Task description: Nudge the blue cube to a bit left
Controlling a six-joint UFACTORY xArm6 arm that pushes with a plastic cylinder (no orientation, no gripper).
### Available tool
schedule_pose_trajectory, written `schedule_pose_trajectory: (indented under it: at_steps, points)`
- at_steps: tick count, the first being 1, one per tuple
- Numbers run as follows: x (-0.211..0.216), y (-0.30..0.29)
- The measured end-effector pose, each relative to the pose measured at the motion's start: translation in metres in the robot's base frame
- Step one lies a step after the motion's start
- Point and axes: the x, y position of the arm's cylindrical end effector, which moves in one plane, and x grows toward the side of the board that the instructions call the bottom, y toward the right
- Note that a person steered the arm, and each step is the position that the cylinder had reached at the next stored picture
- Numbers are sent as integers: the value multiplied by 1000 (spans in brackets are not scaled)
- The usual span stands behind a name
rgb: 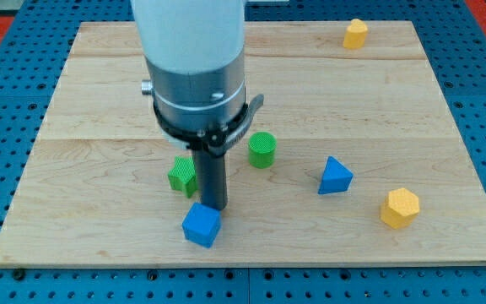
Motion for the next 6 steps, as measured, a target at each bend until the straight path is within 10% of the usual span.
schedule_pose_trajectory:
  at_steps: [2, 6]
  points:
    - [45, 91]
    - [56, -48]
